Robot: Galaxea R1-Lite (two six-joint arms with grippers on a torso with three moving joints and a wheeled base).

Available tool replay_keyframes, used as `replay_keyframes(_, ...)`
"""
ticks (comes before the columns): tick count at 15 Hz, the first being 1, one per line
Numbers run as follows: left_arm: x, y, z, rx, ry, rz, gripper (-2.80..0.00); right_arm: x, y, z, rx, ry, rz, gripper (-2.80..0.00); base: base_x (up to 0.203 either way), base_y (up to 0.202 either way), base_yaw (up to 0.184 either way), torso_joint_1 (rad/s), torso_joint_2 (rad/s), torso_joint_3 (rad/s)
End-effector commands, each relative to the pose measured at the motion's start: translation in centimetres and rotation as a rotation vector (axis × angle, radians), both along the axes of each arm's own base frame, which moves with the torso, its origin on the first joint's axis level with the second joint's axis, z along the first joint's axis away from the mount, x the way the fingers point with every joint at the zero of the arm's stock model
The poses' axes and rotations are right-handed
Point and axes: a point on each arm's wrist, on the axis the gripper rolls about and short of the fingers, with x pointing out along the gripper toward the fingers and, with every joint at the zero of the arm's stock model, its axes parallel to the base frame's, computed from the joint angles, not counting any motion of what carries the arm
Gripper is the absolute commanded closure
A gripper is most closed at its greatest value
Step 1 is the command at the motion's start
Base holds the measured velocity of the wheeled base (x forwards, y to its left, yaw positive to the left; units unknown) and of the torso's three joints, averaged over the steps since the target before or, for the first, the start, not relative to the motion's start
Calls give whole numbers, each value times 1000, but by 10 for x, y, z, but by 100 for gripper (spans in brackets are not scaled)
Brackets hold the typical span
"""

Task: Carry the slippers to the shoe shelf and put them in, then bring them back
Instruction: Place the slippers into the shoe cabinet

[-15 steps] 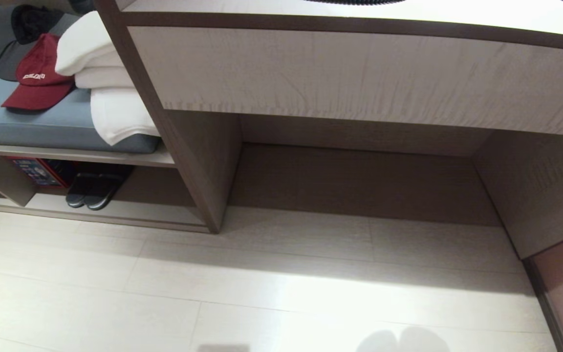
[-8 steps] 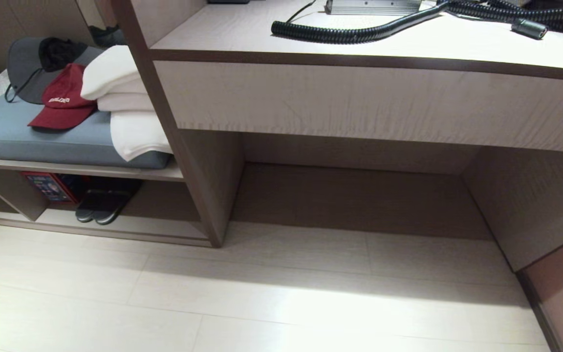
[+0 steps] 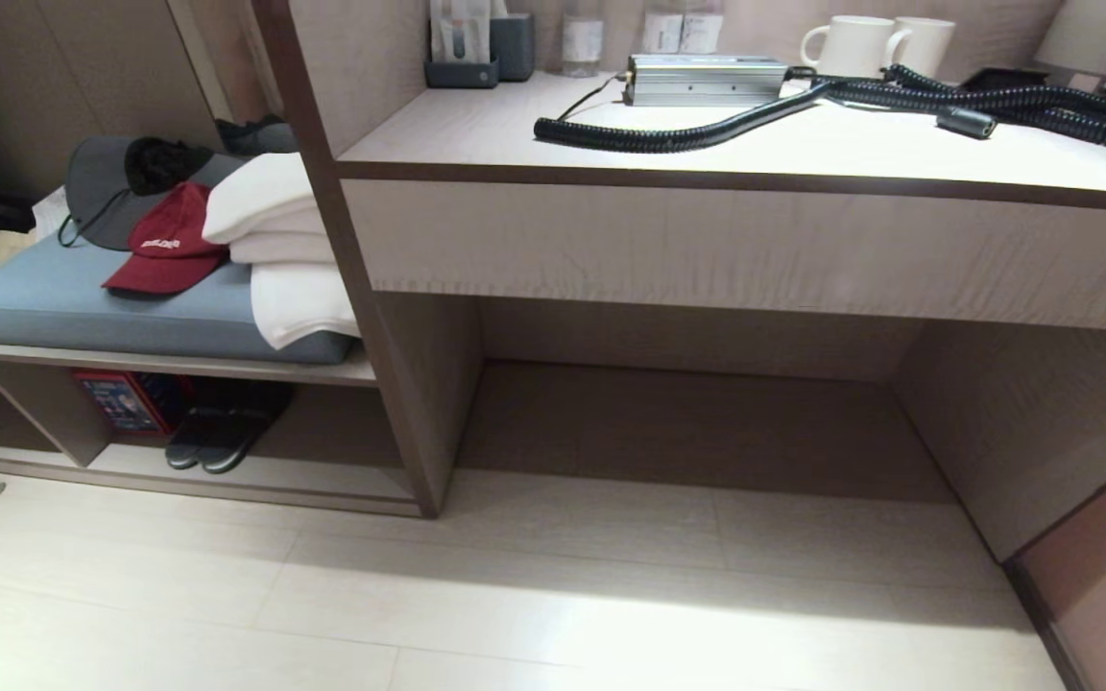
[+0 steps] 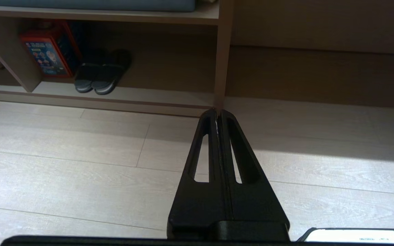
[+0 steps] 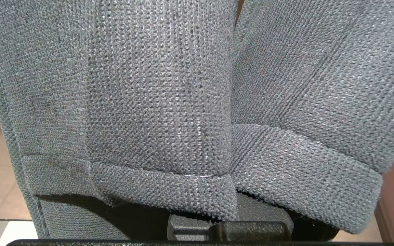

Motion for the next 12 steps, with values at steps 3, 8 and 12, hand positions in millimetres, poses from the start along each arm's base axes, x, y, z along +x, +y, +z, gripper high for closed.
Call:
replay_keyframes(3,0,0,0,0,0,1,0,0,0,0,0,2,0,0,0,0,0,2,2,199)
replay_keyframes(8,0,0,0,0,1,0,0,0,0,0,0,0,0,0,0,0,0,3,0,203)
replay_keyframes(12,0,0,0,0,0,0,0,0,0,0,0,0,0,0,0,0,0,3,0,202)
